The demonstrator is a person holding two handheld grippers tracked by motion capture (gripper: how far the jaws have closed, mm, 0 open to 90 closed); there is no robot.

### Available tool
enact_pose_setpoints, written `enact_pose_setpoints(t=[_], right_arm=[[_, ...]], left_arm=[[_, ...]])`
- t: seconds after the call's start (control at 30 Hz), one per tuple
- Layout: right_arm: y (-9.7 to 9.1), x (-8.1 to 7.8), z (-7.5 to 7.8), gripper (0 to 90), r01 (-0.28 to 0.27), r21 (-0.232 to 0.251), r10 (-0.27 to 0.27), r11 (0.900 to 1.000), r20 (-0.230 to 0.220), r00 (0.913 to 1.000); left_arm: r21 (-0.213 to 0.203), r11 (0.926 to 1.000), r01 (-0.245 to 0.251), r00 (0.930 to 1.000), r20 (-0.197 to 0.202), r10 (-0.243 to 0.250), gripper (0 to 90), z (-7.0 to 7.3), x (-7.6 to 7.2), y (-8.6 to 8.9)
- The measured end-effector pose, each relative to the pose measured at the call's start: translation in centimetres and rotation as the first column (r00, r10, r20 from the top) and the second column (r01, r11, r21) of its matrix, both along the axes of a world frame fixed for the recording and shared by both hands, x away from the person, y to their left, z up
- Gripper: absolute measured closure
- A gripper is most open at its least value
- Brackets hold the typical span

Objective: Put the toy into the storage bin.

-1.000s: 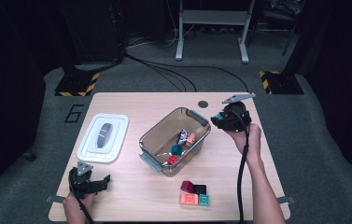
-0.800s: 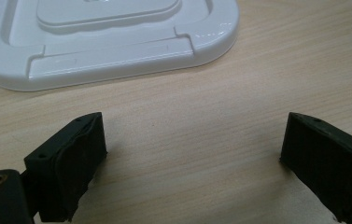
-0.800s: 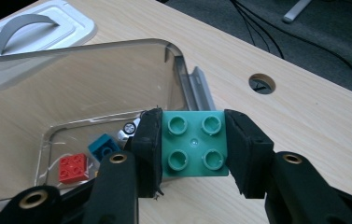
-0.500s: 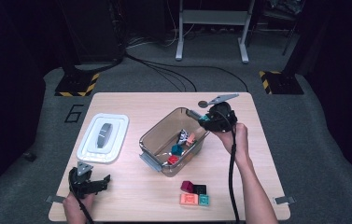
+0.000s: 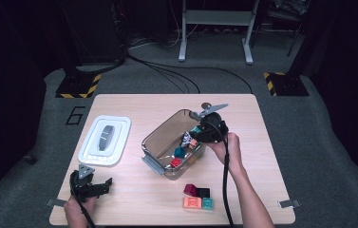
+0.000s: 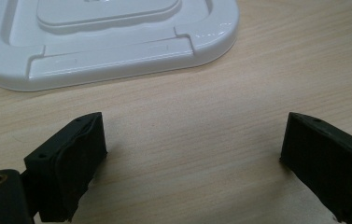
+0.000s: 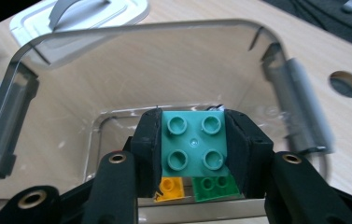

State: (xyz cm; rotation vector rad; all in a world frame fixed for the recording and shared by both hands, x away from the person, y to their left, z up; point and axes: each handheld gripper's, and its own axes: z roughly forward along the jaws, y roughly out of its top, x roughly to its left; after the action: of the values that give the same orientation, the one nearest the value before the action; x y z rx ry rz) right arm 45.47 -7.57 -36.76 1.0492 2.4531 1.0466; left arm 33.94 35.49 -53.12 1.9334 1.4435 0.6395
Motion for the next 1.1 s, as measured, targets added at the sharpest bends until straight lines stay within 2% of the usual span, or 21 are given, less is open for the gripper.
enact_pose_setpoints(t=[0.43,0.67,0.87,0.97,1.0,1.1], right_arm=[[2.3,-1.6,-2.2,58.1,-0.075,-0.027,0.073,0.9968,-0.072,0.9947],[2.8,-2.3,-3.1,57.9,-0.086,-0.032,0.082,0.9958,-0.11,0.9906],[2.8,-2.7,-3.3,57.1,-0.091,-0.026,0.088,0.9955,-0.119,0.989],[2.7,-2.7,-3.2,52.2,-0.088,-0.024,0.084,0.9959,-0.113,0.99],[2.7,-2.8,-3.1,47.2,-0.088,-0.025,0.085,0.9958,-0.113,0.99],[2.6,-3.0,-2.8,39.8,-0.084,-0.02,0.082,0.9963,-0.098,0.9918]], left_arm=[[0.0,1.0,0.0,1.0,0.0,0.0,6.5,0.0,0.0,0.0],[0.0,1.0,0.0,1.0,0.0,0.0,6.5,0.0,0.0,0.0],[0.0,1.0,0.0,1.0,0.0,0.0,6.5,0.0,0.0,0.0],[0.0,1.0,0.0,1.0,0.0,0.0,6.5,0.0,0.0,0.0],[0.0,1.0,0.0,1.0,0.0,0.0,6.6,0.0,0.0,0.0],[-0.006,1.0,-0.006,1.0,0.004,0.006,6.5,0.0,0.0,0.0]])
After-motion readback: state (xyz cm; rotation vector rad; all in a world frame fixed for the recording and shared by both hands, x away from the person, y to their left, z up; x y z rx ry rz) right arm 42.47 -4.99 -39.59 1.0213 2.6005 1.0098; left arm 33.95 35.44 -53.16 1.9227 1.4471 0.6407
